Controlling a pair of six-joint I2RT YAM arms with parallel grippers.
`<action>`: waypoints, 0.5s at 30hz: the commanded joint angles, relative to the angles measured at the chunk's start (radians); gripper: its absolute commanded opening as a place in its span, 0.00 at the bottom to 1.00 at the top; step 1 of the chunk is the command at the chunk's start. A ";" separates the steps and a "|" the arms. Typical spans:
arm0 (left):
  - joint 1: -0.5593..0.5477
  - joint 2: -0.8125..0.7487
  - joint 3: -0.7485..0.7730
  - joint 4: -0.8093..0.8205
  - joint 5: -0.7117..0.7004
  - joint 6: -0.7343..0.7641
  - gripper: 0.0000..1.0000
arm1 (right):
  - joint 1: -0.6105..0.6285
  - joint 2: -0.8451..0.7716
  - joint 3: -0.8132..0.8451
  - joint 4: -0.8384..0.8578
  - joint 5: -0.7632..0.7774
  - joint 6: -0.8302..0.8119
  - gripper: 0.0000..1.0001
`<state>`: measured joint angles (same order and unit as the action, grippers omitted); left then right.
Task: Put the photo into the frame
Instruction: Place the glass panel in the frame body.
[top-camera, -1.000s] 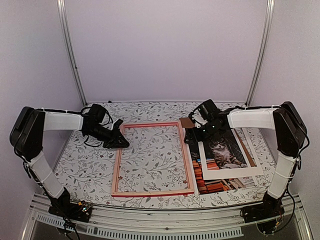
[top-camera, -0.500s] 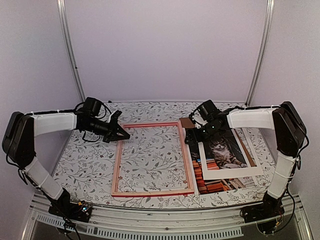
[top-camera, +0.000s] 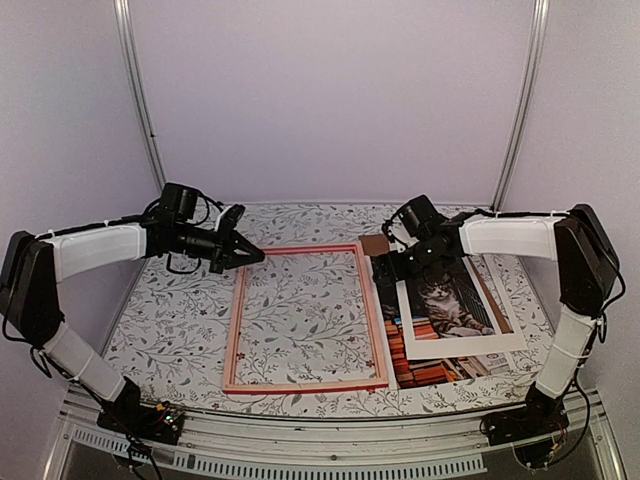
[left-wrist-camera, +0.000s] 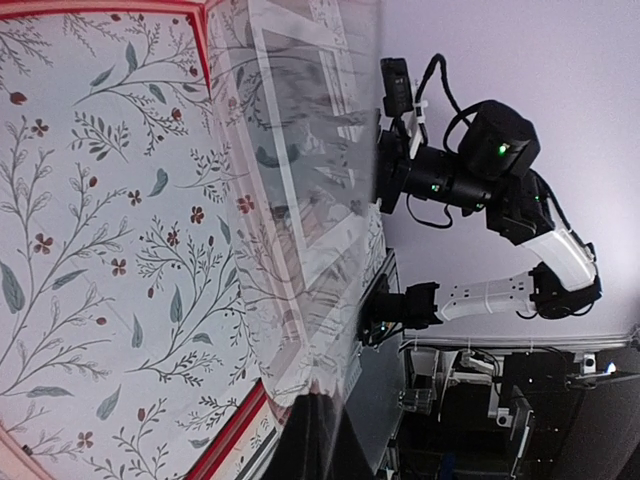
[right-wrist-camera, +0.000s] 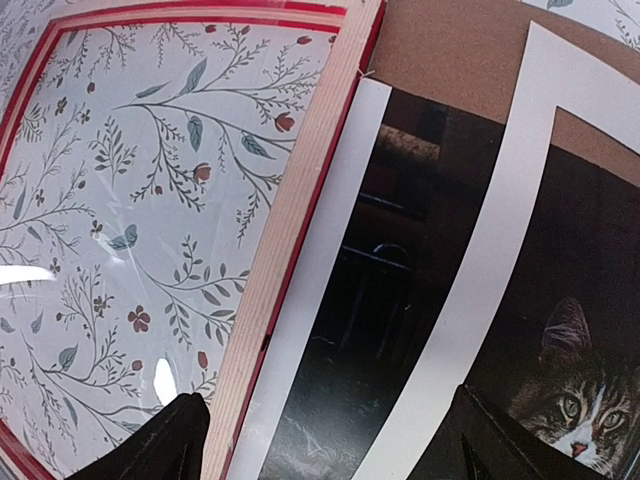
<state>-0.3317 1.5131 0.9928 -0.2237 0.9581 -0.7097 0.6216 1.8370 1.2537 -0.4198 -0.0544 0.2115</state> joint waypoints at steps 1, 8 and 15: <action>-0.024 -0.015 0.041 0.060 0.043 -0.032 0.00 | 0.006 -0.054 0.023 -0.017 0.029 0.010 0.87; -0.034 -0.021 0.065 0.017 0.053 -0.009 0.00 | 0.004 -0.054 0.023 -0.027 0.040 0.008 0.87; -0.034 -0.059 0.071 0.035 0.081 -0.053 0.00 | 0.003 -0.046 0.029 -0.033 0.048 0.008 0.87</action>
<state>-0.3534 1.5051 1.0317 -0.2100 0.9928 -0.7338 0.6216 1.8076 1.2537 -0.4419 -0.0280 0.2131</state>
